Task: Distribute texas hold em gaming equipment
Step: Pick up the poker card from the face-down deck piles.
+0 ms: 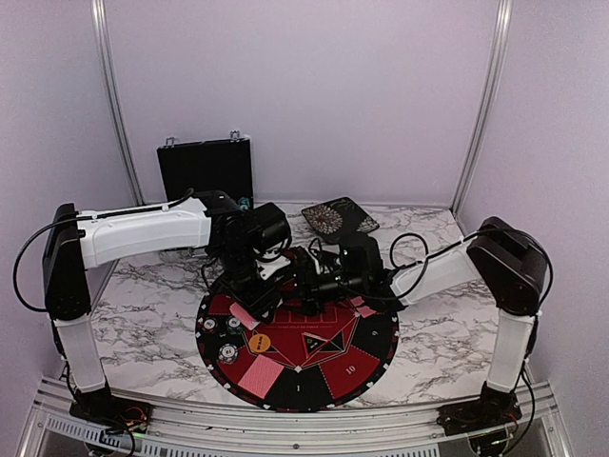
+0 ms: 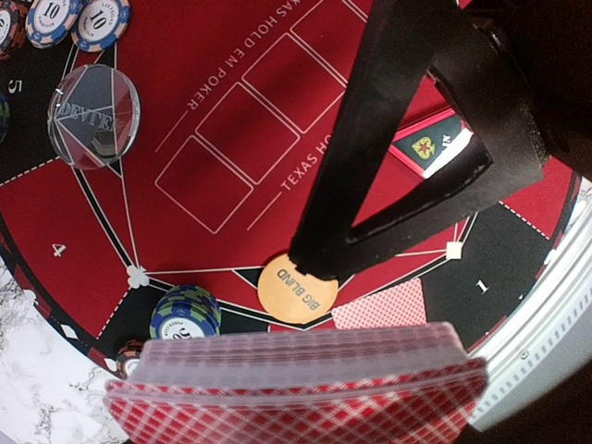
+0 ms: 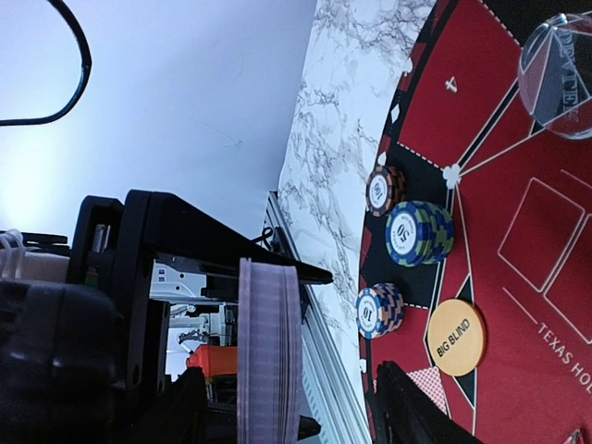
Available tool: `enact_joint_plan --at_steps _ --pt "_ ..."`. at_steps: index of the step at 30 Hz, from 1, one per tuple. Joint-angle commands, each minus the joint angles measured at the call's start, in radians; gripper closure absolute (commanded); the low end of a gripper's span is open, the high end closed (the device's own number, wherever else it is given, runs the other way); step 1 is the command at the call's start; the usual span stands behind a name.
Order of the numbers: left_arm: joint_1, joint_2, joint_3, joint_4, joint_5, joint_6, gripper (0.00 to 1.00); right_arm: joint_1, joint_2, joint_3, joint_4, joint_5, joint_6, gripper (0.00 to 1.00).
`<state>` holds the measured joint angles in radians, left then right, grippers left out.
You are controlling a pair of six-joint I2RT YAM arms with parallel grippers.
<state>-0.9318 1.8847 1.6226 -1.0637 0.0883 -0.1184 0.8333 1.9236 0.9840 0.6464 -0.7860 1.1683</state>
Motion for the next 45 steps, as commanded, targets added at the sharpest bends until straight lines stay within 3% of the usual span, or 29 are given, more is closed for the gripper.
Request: enact_joint_plan --at_steps 1,17,45 --pt "-0.009 0.01 0.031 -0.024 0.014 0.01 0.68 0.012 0.018 0.031 0.063 -0.006 0.02 0.41" --pt "-0.009 0.007 0.044 -0.025 -0.001 0.005 0.68 0.021 0.051 0.03 0.044 0.022 0.006 0.45" --pt "-0.007 -0.002 0.017 -0.023 -0.012 0.0 0.68 -0.014 -0.036 -0.036 0.008 0.082 -0.025 0.52"
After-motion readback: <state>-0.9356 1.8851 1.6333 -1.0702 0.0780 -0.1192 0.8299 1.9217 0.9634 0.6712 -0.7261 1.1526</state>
